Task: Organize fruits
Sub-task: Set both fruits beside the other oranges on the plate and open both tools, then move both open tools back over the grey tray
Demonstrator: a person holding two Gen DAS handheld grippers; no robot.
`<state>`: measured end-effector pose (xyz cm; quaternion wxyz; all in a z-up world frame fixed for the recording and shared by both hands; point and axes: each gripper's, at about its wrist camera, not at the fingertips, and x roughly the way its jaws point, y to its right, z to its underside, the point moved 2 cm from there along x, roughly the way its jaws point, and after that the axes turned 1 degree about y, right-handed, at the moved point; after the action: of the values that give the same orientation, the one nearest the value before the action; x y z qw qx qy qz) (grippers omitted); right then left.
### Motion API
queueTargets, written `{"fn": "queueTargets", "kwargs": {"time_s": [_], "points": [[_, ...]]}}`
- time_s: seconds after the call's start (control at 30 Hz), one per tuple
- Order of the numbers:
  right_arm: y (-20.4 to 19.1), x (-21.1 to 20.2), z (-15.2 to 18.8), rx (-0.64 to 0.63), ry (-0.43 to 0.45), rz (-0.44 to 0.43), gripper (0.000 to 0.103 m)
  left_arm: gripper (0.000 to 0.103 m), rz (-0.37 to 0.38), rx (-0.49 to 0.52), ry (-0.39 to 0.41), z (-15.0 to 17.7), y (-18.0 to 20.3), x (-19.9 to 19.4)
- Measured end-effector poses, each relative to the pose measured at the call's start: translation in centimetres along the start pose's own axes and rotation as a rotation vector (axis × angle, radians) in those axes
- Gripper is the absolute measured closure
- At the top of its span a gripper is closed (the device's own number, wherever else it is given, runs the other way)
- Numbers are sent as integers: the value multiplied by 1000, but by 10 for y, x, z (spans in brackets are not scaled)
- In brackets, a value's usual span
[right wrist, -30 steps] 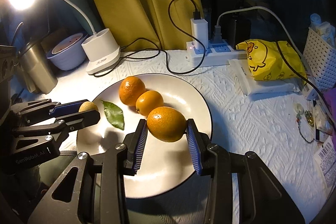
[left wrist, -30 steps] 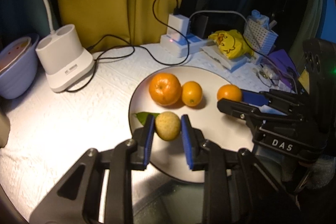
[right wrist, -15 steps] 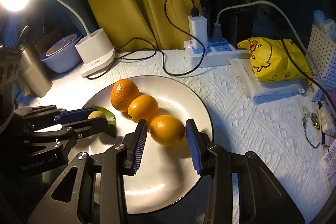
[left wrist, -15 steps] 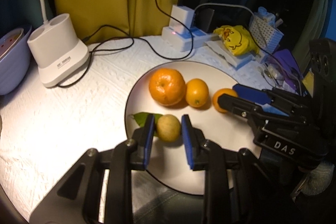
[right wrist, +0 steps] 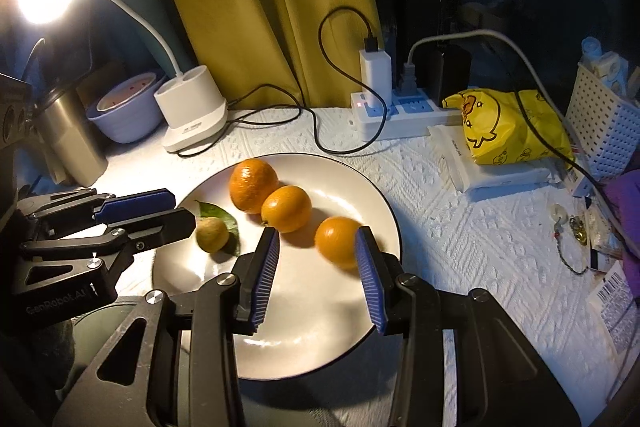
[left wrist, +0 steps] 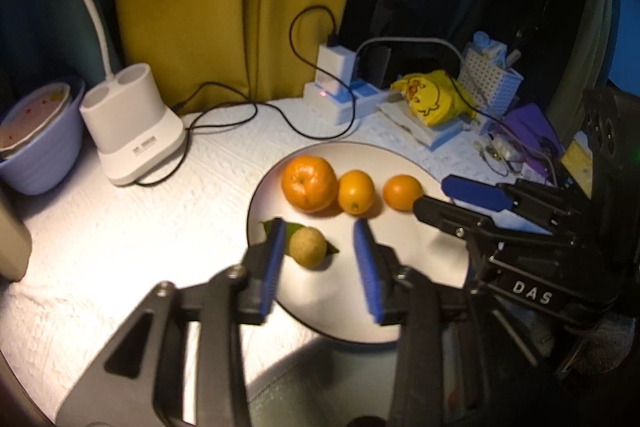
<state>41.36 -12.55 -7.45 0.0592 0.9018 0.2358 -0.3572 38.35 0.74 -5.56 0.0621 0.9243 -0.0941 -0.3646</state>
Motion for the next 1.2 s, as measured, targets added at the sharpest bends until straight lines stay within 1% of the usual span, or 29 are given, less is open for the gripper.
{"fn": "queueTargets", "kwargs": {"time_s": [0.27, 0.3, 0.63, 1.0, 1.1, 1.2], "points": [[-13, -26, 5, -3, 16, -5, 61, 60, -9, -3, 21, 7, 3, -27], [-15, -29, 6, -4, 18, -4, 61, 60, 2, -5, 18, 8, 3, -31], [-32, -65, 15, -11, 47, -3, 61, 60, 5, -1, 50, 20, 12, -68], [-48, -103, 32, -13, 77, 2, 61, 59, 16, -2, 69, 42, 20, -107], [-54, -111, 38, -15, 83, 2, 61, 58, 20, -6, 69, 50, 22, -115], [-58, -118, 43, -18, 85, 4, 61, 52, 27, -11, 66, 59, 23, -122]]}}
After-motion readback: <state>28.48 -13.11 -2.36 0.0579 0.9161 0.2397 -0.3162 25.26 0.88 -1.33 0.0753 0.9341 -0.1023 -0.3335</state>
